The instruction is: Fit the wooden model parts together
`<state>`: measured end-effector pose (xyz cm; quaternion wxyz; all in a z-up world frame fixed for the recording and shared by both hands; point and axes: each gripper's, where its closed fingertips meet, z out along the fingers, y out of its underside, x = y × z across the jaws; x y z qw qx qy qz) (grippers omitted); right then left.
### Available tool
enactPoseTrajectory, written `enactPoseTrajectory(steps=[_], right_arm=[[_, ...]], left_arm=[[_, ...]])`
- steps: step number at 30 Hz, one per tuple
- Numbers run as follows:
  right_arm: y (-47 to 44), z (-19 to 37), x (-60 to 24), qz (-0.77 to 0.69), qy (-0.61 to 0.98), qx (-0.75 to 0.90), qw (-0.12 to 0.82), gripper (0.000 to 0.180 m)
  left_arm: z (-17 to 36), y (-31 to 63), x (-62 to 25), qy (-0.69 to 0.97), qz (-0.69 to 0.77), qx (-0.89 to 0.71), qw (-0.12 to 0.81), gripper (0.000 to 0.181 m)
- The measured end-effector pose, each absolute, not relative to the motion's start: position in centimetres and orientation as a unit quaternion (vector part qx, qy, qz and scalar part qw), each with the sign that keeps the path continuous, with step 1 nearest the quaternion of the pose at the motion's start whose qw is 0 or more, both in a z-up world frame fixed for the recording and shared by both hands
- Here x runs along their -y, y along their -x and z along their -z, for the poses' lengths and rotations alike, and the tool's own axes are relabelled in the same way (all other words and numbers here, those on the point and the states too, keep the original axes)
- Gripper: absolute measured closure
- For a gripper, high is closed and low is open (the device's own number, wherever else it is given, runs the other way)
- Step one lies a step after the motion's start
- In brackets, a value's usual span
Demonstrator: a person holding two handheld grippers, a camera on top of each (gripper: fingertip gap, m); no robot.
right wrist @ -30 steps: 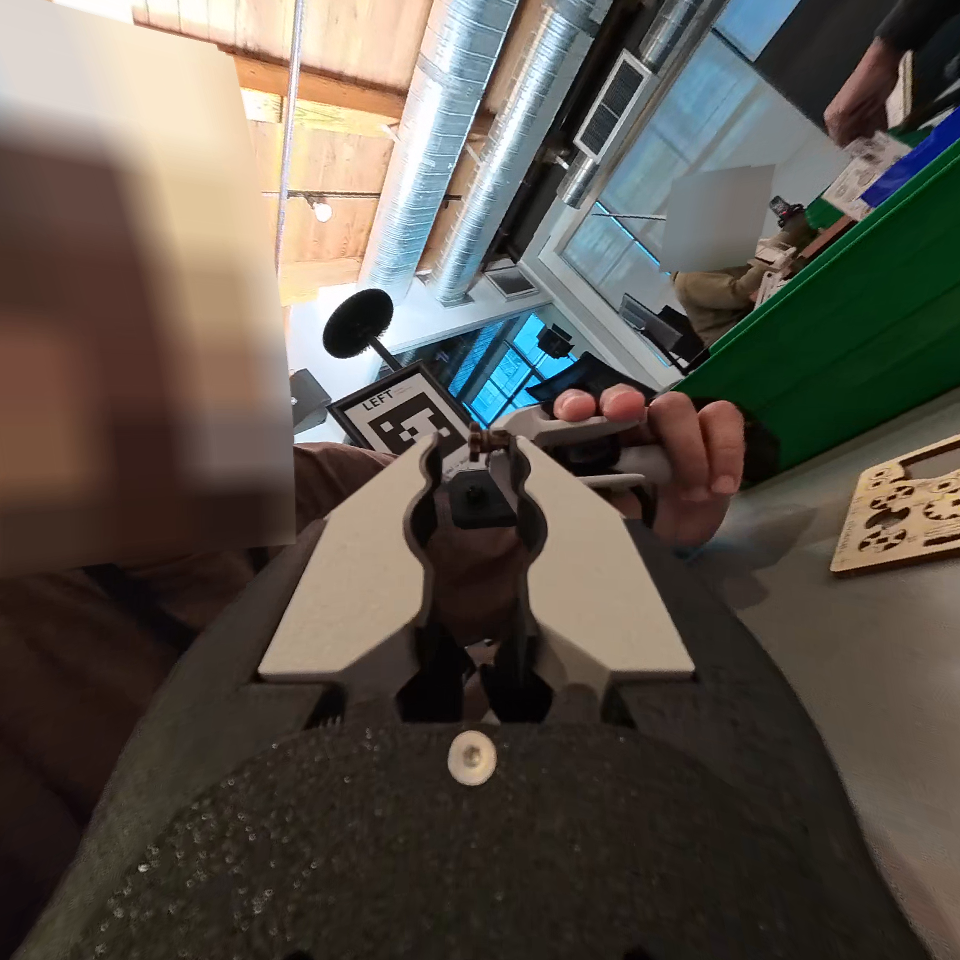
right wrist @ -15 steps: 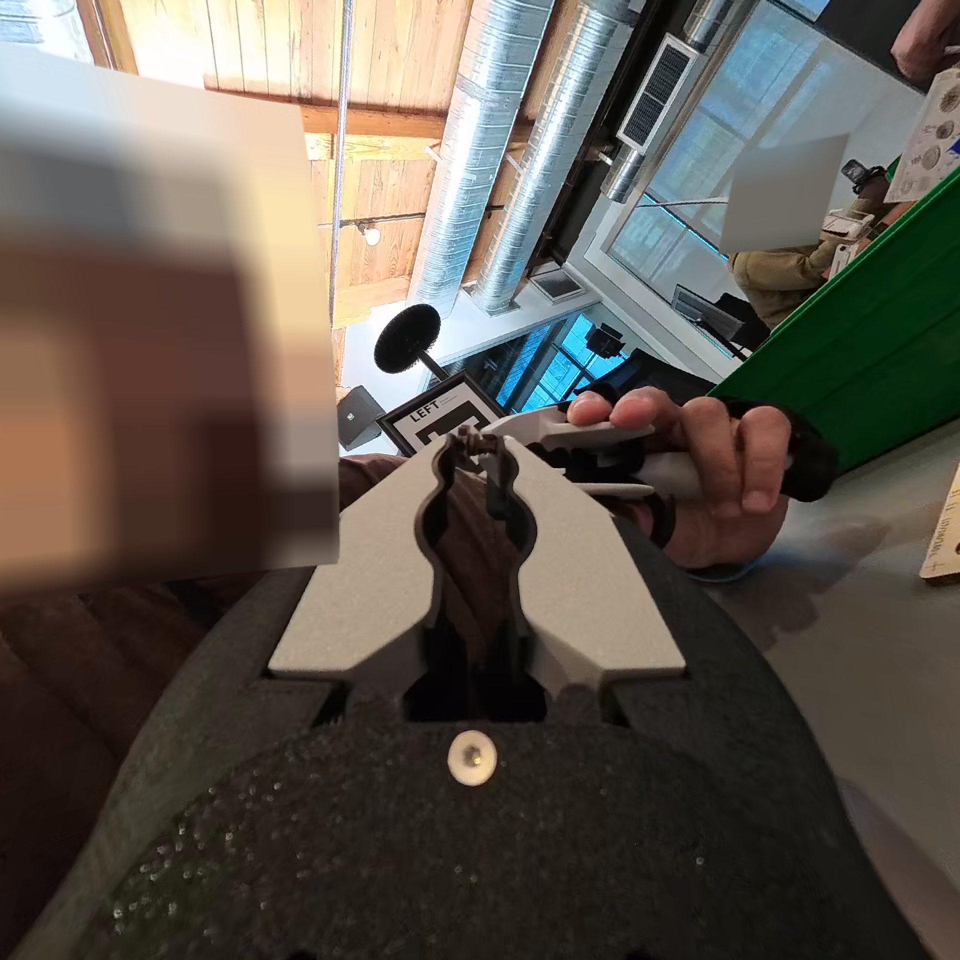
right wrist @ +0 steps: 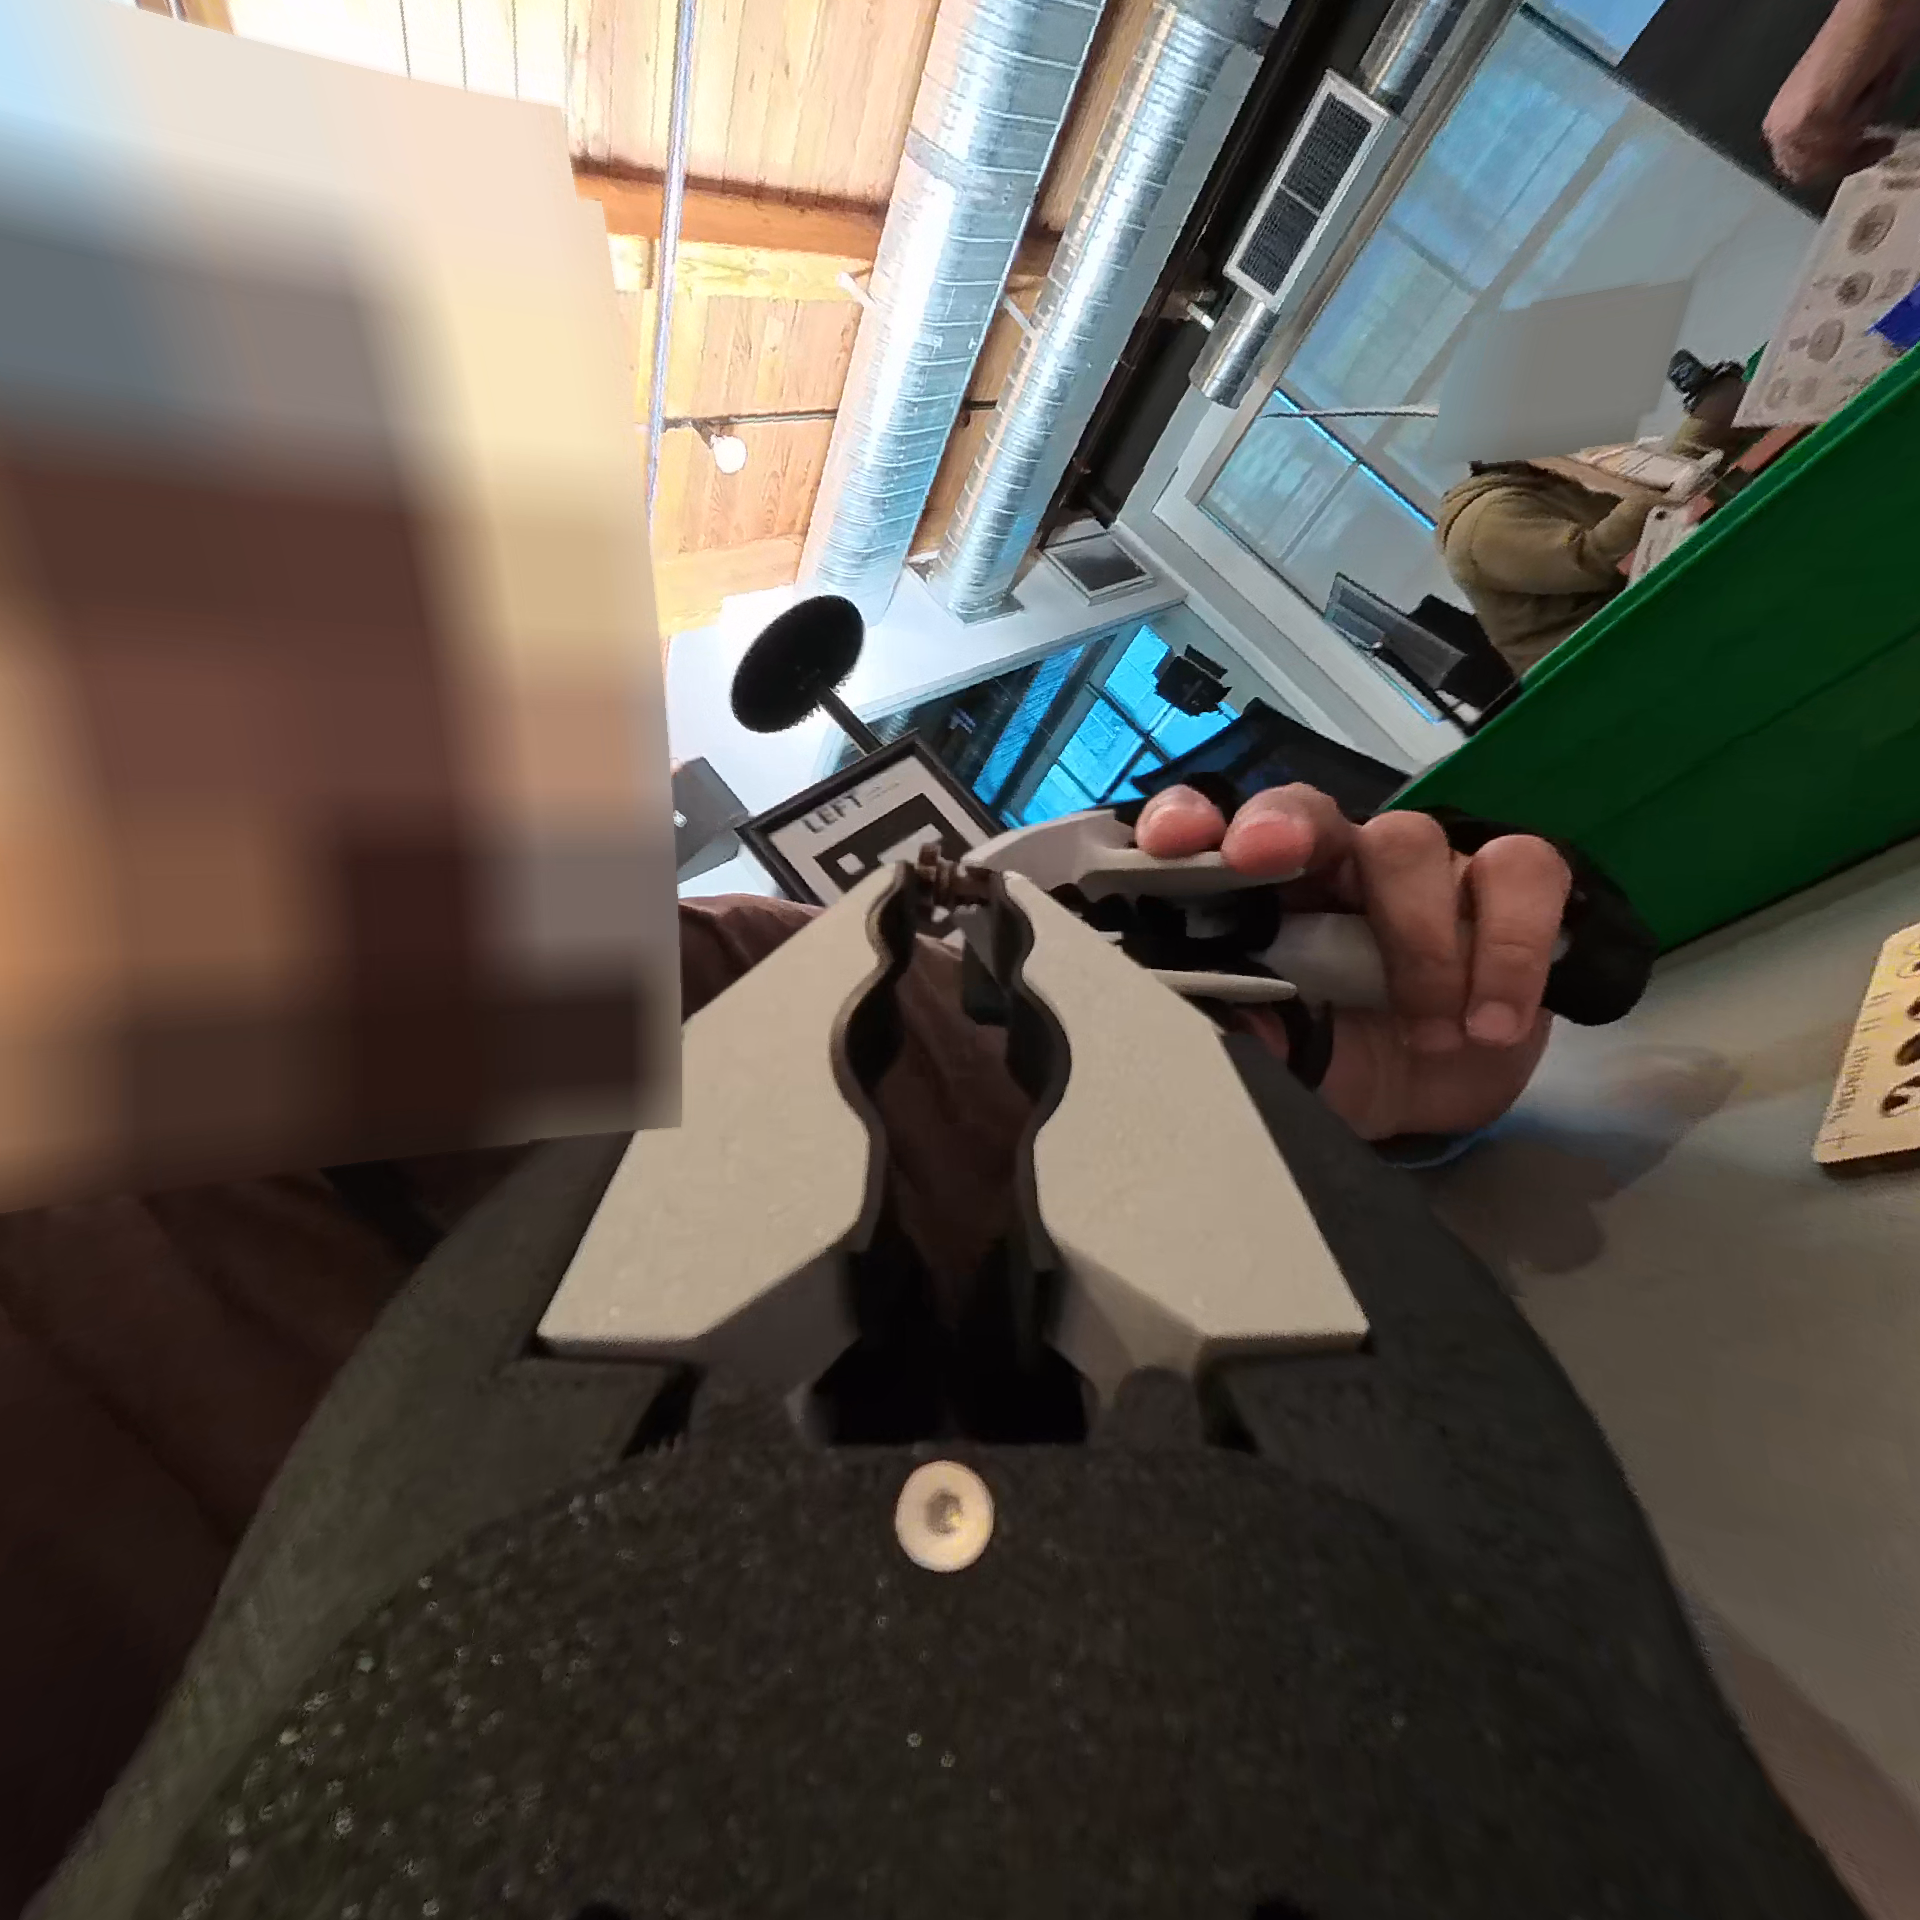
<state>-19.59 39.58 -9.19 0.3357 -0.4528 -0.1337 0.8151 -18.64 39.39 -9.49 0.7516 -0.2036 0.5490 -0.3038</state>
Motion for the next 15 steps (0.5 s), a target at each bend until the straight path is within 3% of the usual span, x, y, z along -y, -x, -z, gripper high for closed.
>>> enactPoseTrajectory(steps=[3, 15], right_arm=[[19.67, 9.00, -39.50, -0.838, 0.441, 0.118, 0.300, 0.165], [19.59, 8.76, -39.13, -0.830, 0.444, 0.134, 0.309, 0.158]], left_arm=[[9.39, 18.69, -39.39, 0.205, 0.311, -0.547, 0.750, 0.180], [9.32, 18.72, -39.28, 0.222, 0.354, -0.543, 0.728, 0.180]])
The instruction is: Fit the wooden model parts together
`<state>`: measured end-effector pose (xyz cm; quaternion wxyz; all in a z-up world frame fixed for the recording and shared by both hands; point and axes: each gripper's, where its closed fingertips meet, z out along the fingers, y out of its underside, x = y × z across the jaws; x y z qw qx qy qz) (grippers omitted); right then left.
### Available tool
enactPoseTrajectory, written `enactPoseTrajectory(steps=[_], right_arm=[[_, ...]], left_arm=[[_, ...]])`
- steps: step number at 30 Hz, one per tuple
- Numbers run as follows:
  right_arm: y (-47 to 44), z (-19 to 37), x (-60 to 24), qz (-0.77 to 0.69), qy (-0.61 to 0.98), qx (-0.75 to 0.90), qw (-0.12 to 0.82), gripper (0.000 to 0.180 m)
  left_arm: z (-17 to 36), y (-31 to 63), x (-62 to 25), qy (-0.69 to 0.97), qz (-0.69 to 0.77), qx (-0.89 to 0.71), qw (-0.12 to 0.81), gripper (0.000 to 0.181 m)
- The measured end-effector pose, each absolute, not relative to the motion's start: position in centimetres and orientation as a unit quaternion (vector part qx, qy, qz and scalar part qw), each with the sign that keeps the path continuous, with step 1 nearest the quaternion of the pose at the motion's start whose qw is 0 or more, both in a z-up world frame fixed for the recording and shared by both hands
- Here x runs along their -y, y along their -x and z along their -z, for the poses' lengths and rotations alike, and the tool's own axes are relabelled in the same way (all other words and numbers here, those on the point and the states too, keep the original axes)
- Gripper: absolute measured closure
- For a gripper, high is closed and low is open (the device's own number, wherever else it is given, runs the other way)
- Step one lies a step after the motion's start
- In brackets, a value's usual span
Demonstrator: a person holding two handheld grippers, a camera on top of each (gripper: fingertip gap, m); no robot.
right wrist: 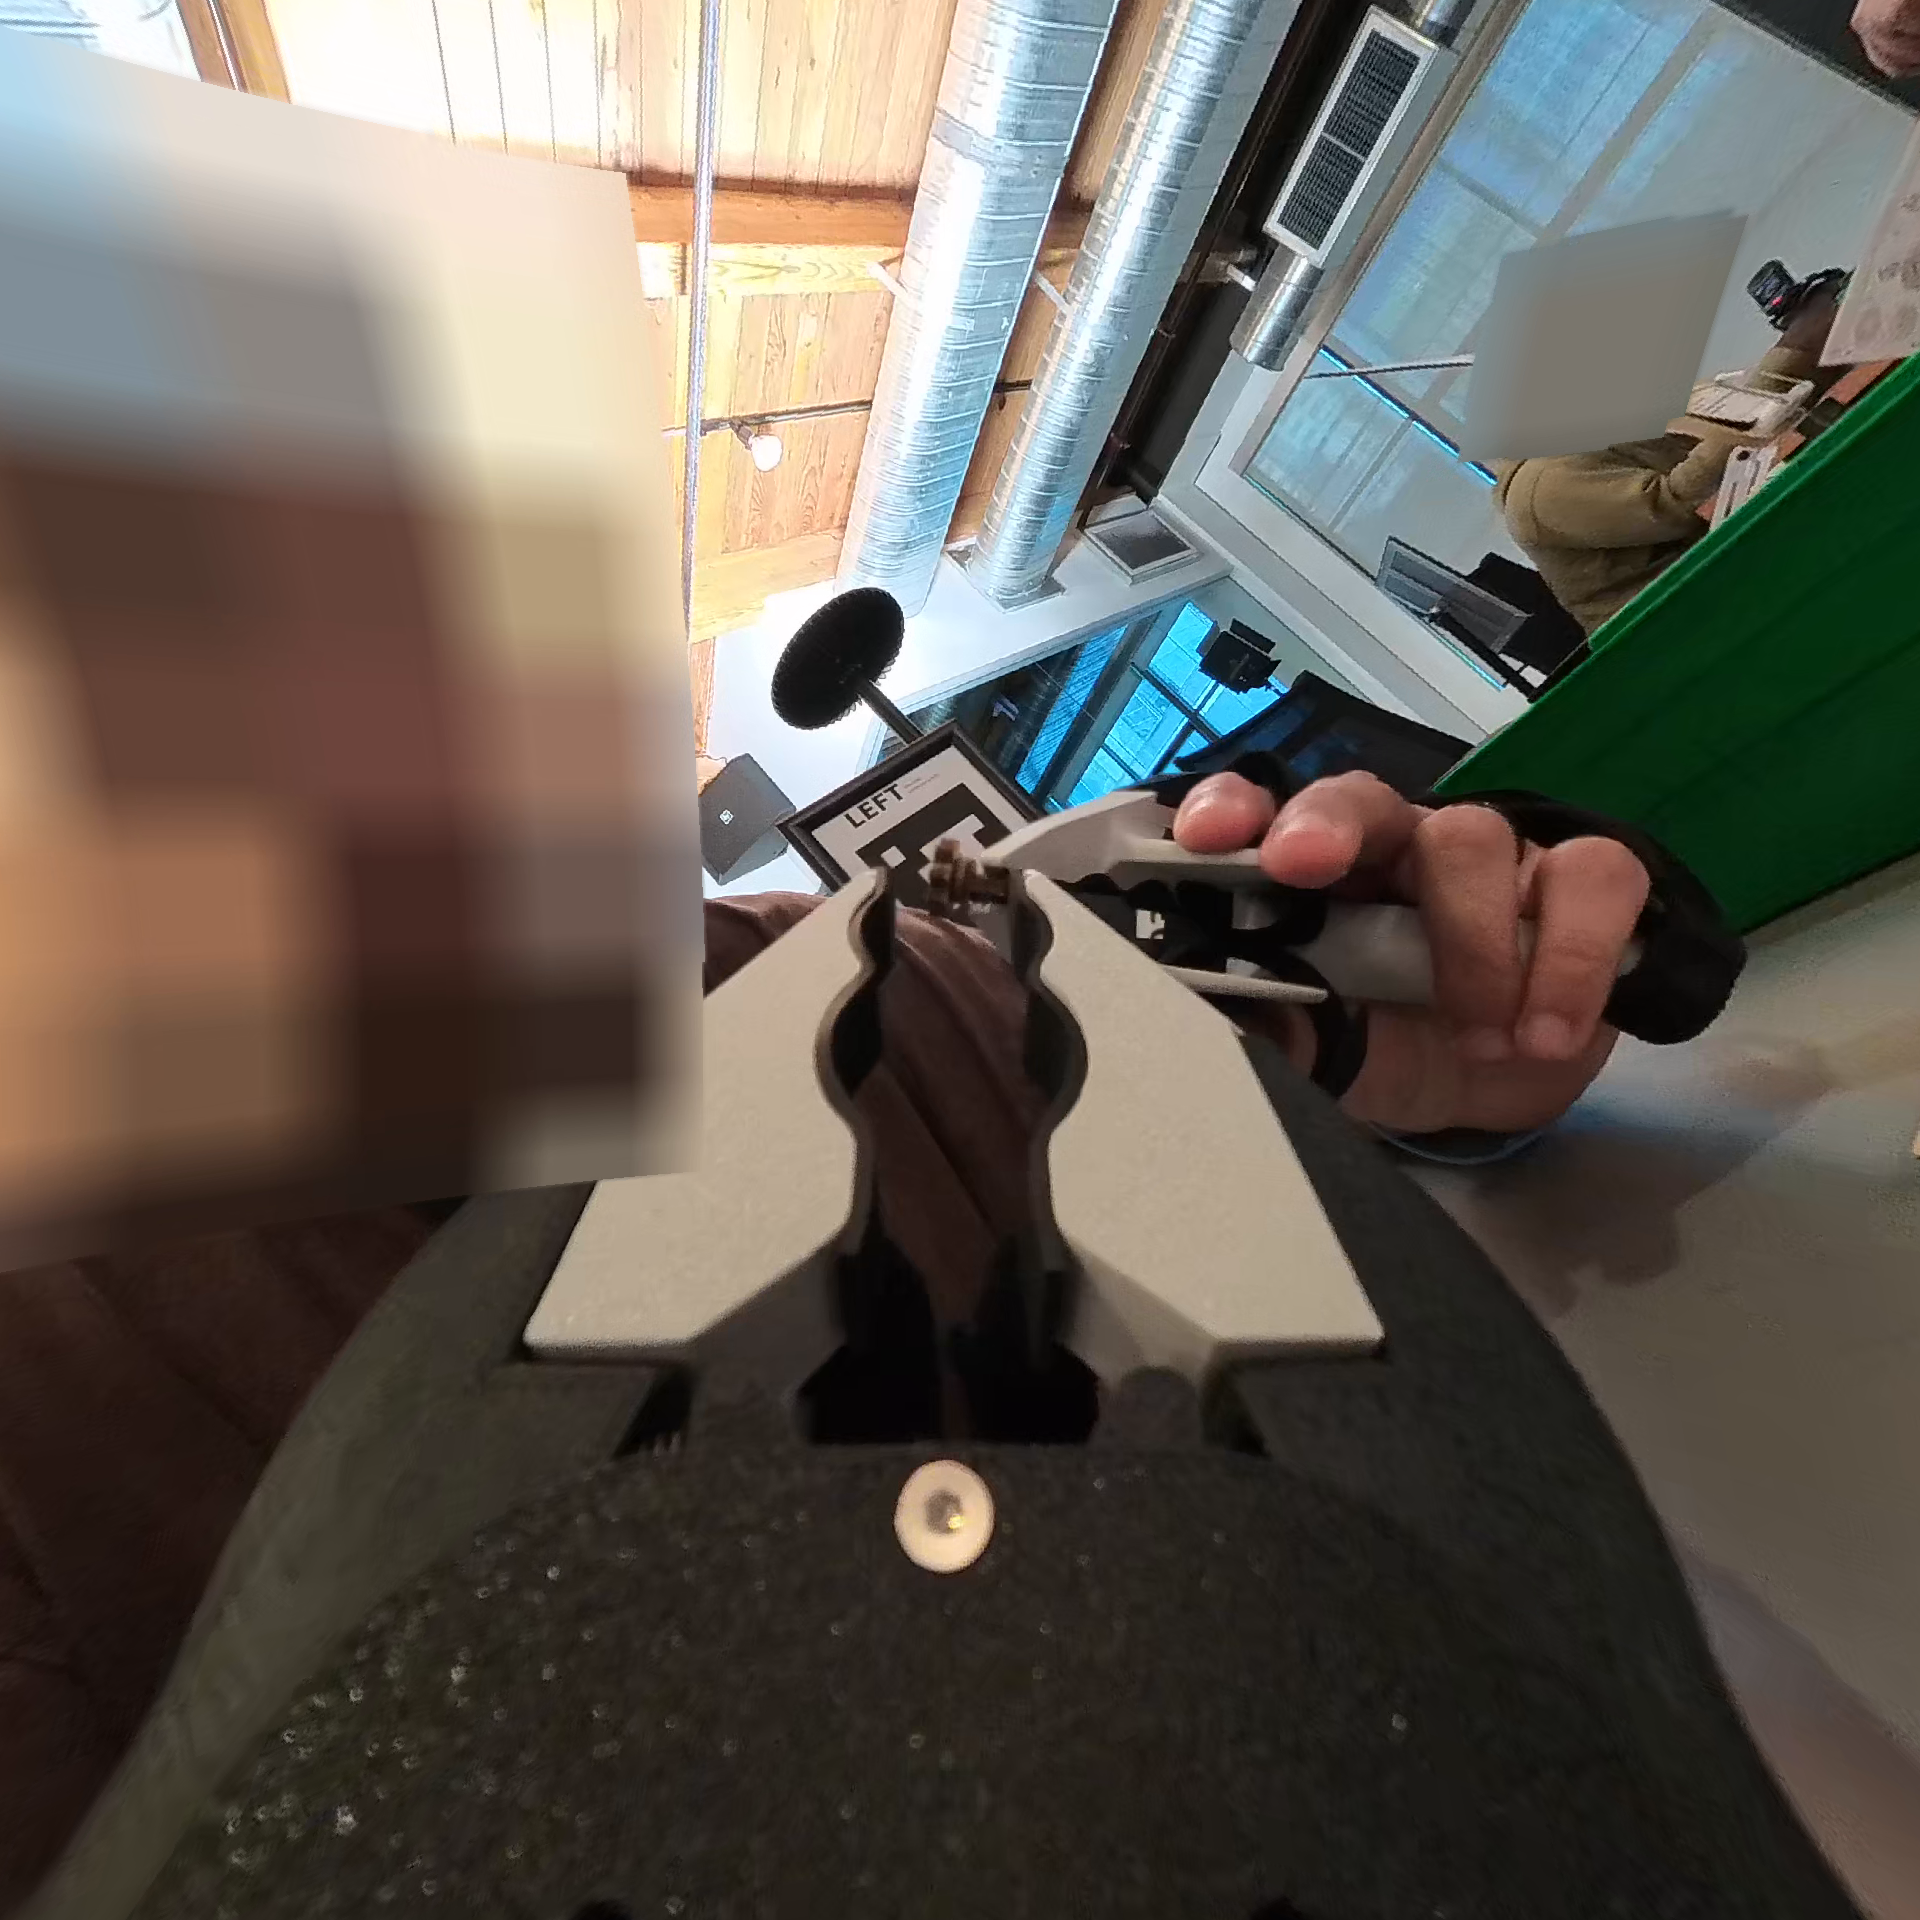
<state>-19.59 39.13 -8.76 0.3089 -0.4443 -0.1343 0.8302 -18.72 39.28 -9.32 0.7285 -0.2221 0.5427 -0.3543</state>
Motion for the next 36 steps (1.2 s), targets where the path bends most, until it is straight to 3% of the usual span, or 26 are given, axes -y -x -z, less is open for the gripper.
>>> enactPoseTrajectory(steps=[8, 24, 36], right_arm=[[19.8, 9.2, -39.4, -0.795, 0.472, 0.151, 0.351, 0.164], [20.2, 9.7, -39.2, -0.796, 0.479, 0.156, 0.337, 0.163], [20.4, 9.9, -38.8, -0.742, 0.494, 0.209, 0.401, 0.170]], left_arm=[[9.6, 18.6, -39.4, 0.234, 0.362, -0.547, 0.718, 0.180], [9.7, 18.5, -39.7, 0.217, 0.302, -0.554, 0.745, 0.180], [9.8, 18.5, -39.1, 0.220, 0.304, -0.556, 0.741, 0.179]])
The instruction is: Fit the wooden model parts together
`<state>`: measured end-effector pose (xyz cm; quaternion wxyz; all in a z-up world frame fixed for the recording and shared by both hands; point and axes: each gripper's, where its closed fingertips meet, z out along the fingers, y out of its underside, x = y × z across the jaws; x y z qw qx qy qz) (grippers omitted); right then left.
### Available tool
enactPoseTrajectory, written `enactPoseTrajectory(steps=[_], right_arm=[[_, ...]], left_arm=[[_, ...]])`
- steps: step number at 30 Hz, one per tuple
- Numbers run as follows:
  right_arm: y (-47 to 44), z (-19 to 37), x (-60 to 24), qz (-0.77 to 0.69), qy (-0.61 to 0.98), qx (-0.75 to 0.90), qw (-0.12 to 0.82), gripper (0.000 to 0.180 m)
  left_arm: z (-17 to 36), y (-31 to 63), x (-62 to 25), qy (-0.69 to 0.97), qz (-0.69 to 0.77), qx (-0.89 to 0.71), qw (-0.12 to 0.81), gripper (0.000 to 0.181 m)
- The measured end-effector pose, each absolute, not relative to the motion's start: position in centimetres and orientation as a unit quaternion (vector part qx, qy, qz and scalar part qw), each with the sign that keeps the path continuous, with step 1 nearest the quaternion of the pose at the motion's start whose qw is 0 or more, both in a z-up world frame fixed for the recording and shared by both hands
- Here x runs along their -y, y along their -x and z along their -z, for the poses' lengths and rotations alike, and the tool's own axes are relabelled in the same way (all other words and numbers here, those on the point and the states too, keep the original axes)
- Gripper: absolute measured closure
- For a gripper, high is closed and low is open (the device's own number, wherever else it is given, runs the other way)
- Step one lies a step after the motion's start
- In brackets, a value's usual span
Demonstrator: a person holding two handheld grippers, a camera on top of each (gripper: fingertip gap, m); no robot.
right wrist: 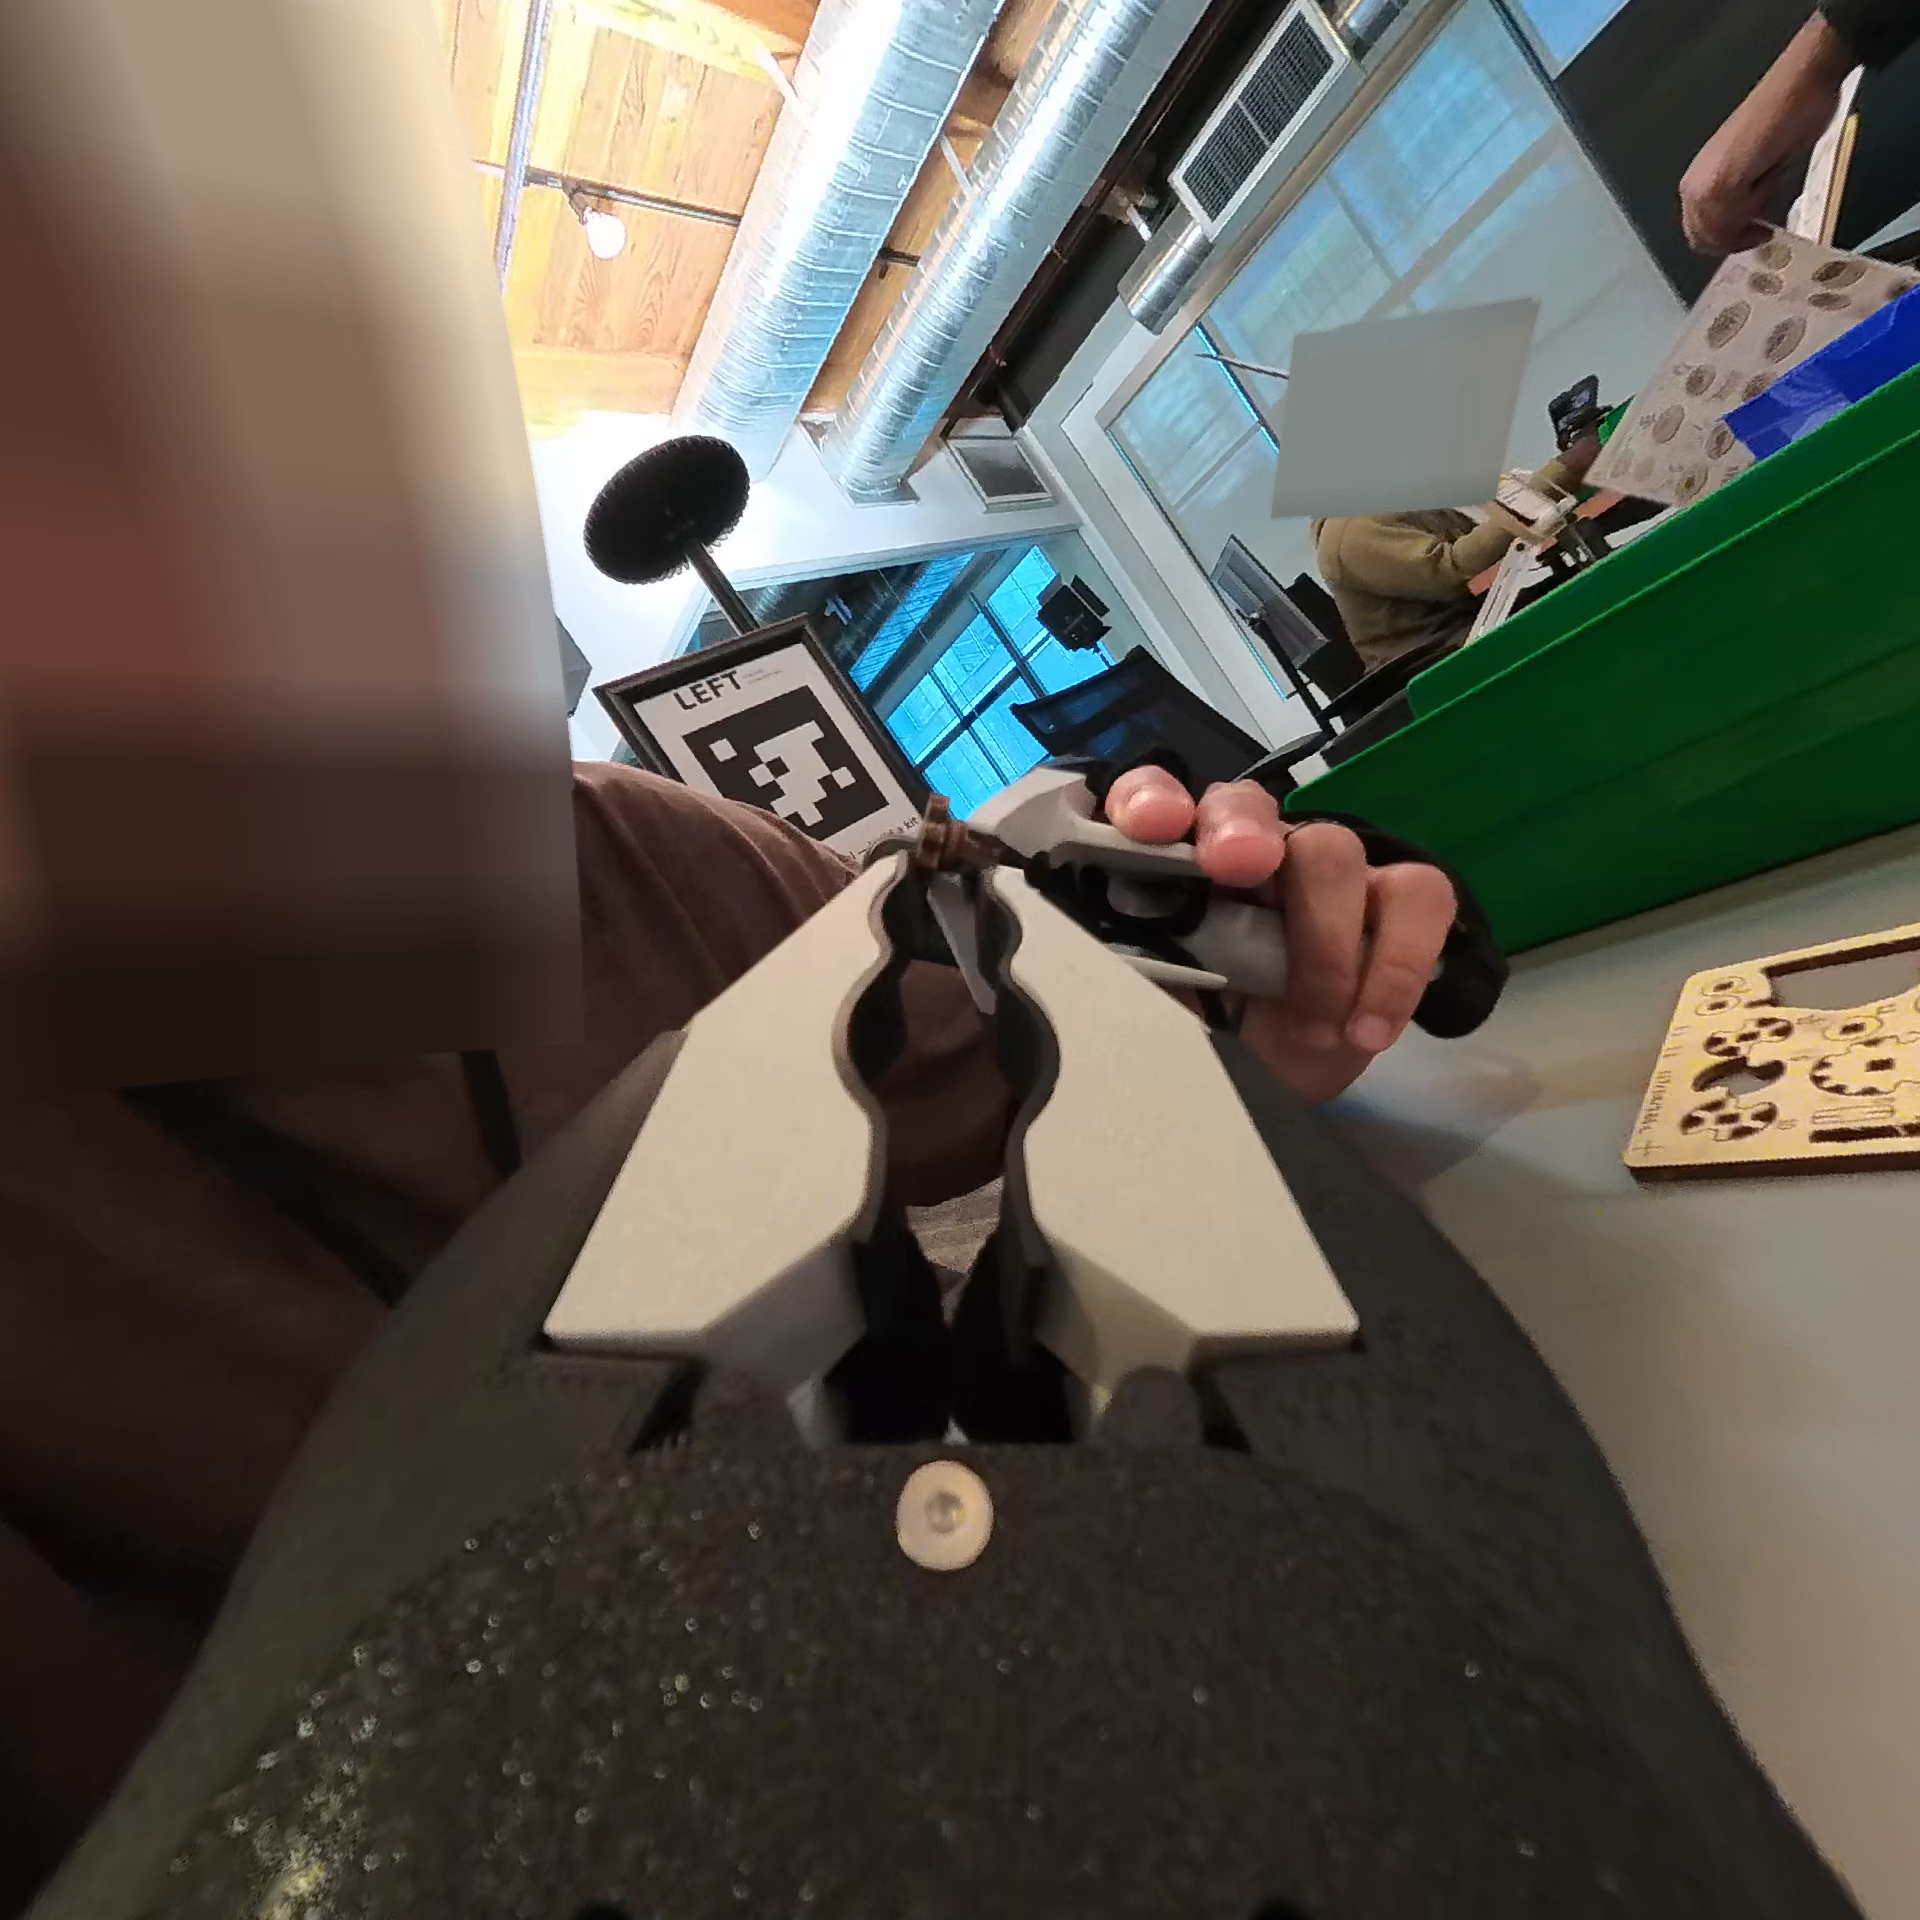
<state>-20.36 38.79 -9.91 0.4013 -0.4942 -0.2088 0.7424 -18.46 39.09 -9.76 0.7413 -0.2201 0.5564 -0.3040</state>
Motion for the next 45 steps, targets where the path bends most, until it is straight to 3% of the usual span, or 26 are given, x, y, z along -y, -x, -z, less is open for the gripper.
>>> enactPoseTrajectory(steps=[12, 20, 45], right_arm=[[20.3, 9.8, -39.3, -0.802, 0.473, 0.148, 0.335, 0.164], [20.5, 9.7, -39.0, -0.804, 0.471, 0.158, 0.327, 0.161], [19.9, 11.0, -40.3, -0.666, 0.549, 0.216, 0.457, 0.170]], left_arm=[[9.7, 18.6, -39.7, 0.182, 0.214, -0.573, 0.770, 0.180], [9.7, 18.6, -39.2, 0.178, 0.228, -0.576, 0.765, 0.181], [11.0, 18.0, -40.4, 0.212, 0.238, -0.585, 0.746, 0.178]])
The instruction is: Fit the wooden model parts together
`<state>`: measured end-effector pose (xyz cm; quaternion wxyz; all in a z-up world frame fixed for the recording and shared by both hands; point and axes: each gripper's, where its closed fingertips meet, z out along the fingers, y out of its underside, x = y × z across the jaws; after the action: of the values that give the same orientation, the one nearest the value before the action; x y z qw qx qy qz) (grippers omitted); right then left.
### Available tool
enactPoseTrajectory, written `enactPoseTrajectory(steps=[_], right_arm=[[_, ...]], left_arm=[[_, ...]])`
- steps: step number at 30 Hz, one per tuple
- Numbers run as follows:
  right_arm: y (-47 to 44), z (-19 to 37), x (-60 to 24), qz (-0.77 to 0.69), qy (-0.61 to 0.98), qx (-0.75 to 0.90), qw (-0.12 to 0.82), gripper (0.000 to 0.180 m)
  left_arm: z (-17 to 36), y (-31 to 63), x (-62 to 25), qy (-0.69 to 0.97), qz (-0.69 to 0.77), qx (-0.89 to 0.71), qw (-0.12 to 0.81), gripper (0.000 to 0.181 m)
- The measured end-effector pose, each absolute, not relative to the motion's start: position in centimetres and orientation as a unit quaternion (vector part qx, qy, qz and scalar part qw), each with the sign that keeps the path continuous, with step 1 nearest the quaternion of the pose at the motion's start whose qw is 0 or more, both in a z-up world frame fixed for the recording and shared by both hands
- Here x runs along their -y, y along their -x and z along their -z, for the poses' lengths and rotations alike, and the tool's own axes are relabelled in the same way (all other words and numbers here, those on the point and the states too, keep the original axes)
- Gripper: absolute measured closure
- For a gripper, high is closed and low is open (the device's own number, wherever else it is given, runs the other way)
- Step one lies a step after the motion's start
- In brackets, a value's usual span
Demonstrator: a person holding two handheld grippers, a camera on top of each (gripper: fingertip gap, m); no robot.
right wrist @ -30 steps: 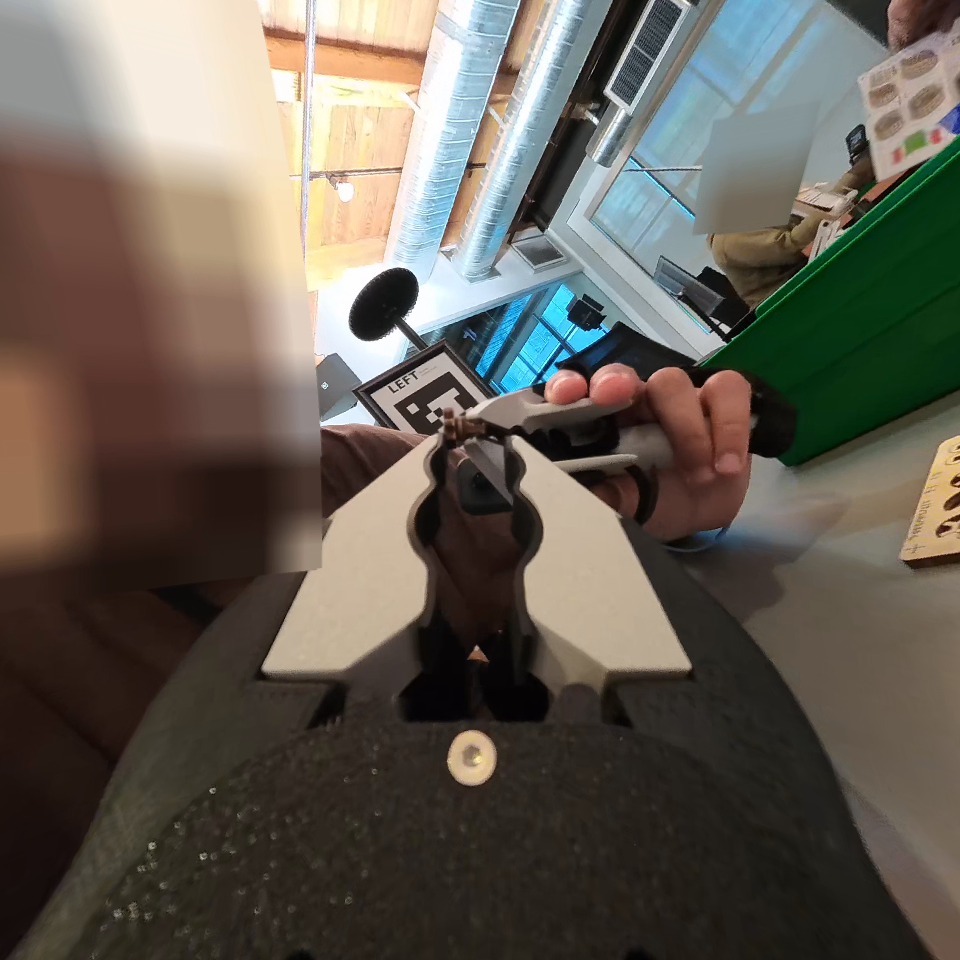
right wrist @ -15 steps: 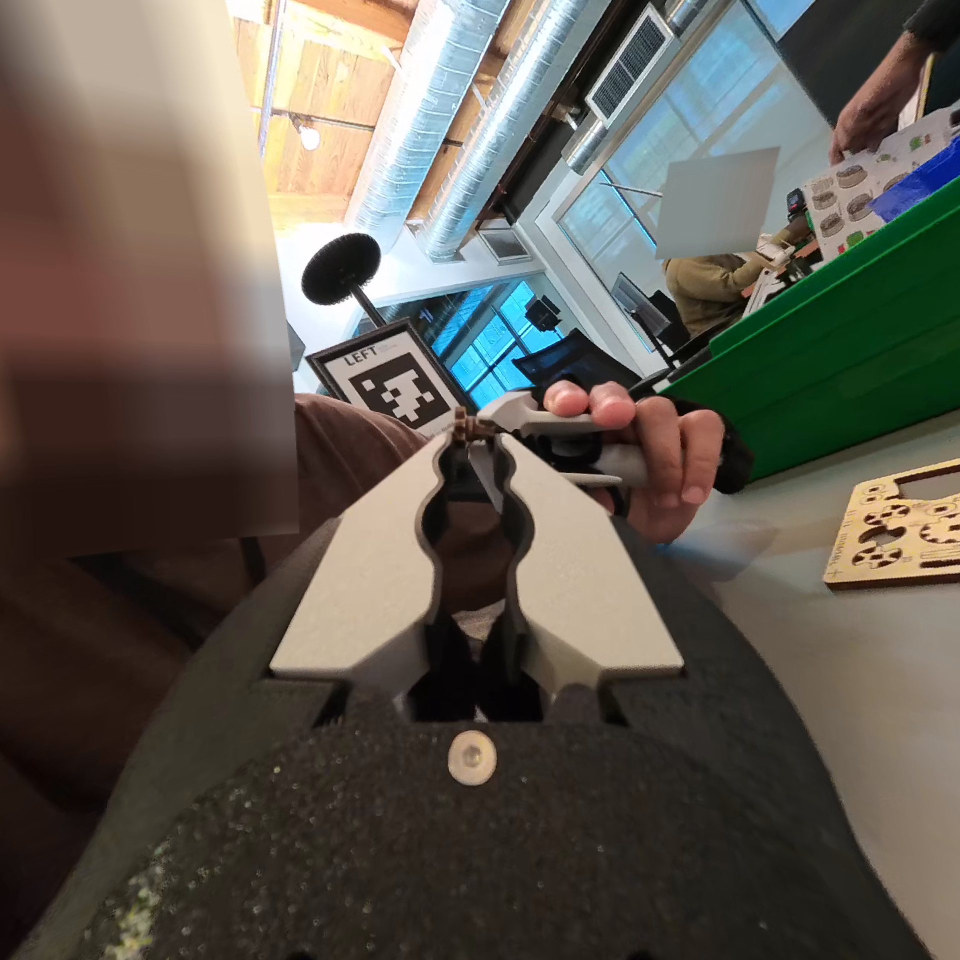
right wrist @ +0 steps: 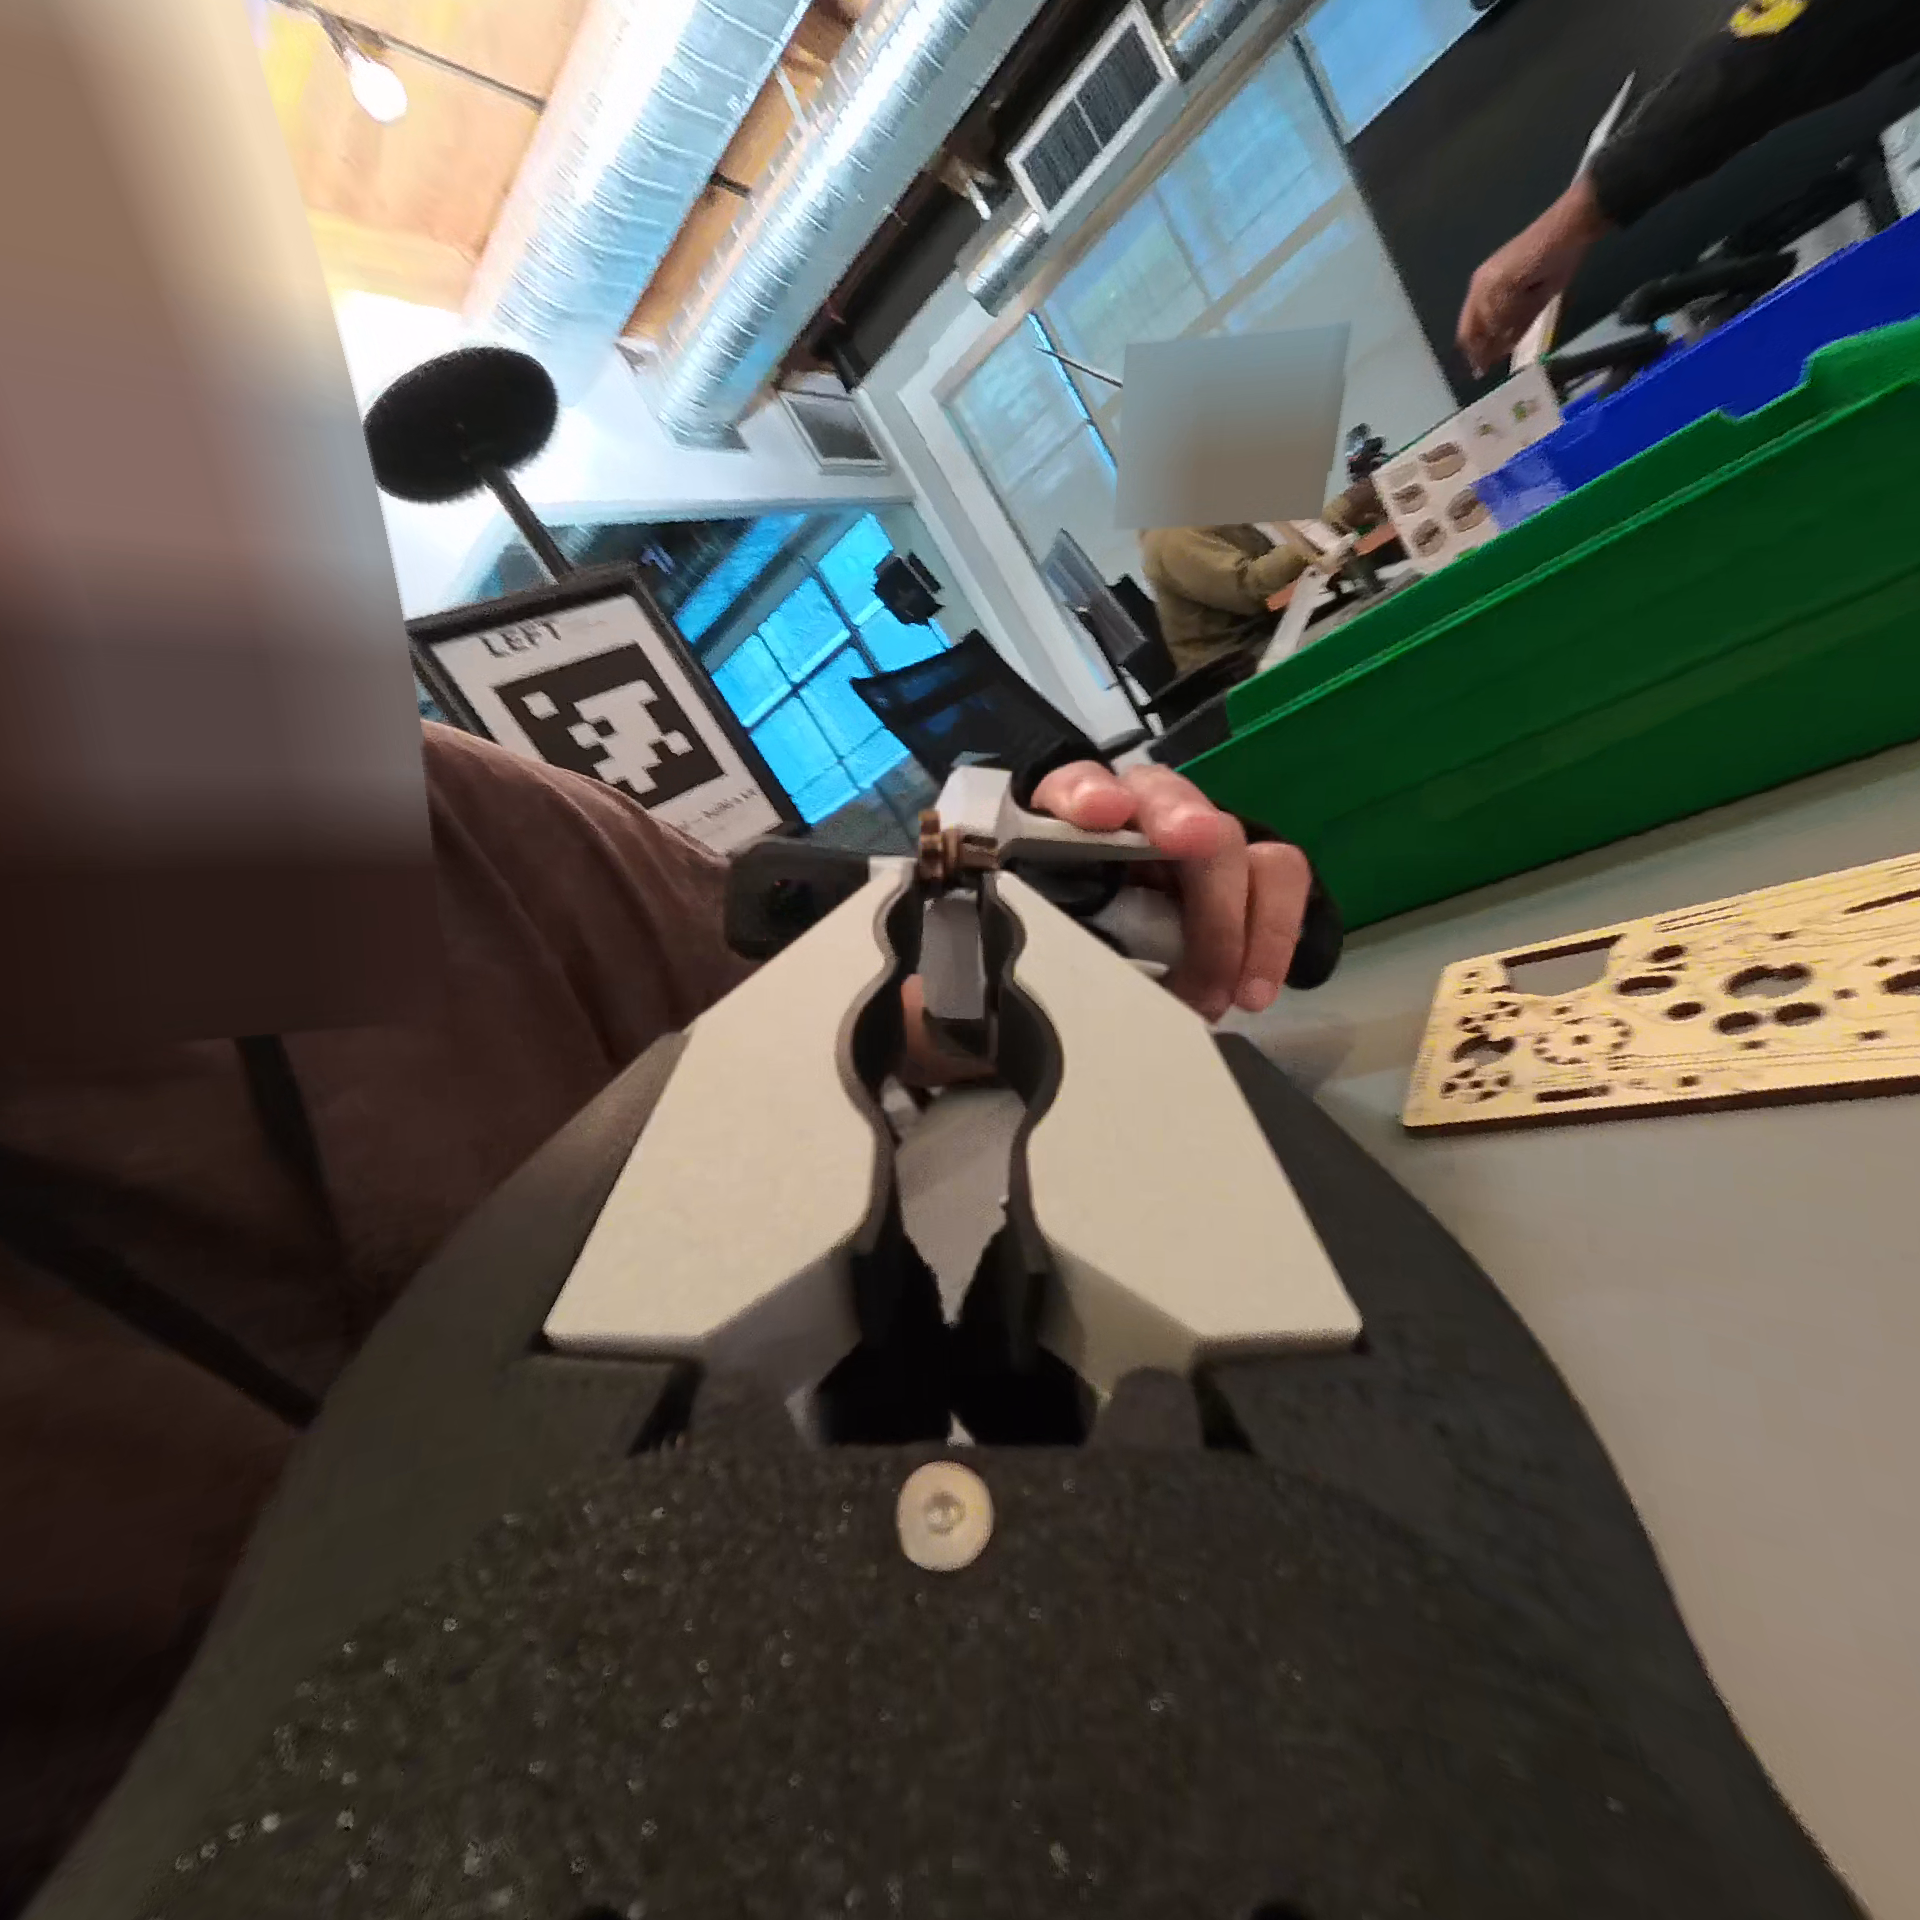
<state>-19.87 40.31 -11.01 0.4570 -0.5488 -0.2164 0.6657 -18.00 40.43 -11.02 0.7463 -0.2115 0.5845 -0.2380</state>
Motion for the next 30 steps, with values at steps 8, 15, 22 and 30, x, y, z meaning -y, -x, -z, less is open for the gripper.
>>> enactPoseTrajectory(steps=[8, 15, 22, 30], right_arm=[[19.8, 12.3, -41.4, -0.528, 0.602, 0.255, 0.542, 0.171], [20.1, 12.6, -41.2, -0.512, 0.602, 0.264, 0.553, 0.170], [20.1, 12.3, -40.9, -0.546, 0.592, 0.255, 0.534, 0.164], [20.1, 12.4, -41.0, -0.526, 0.595, 0.267, 0.547, 0.166]], left_arm=[[12.0, 18.1, -41.6, 0.248, 0.264, -0.604, 0.710, 0.168], [12.7, 18.4, -41.2, 0.251, 0.294, -0.631, 0.673, 0.174], [12.3, 18.6, -40.9, 0.220, 0.252, -0.630, 0.701, 0.181], [12.5, 18.5, -41.0, 0.230, 0.271, -0.624, 0.696, 0.180]])
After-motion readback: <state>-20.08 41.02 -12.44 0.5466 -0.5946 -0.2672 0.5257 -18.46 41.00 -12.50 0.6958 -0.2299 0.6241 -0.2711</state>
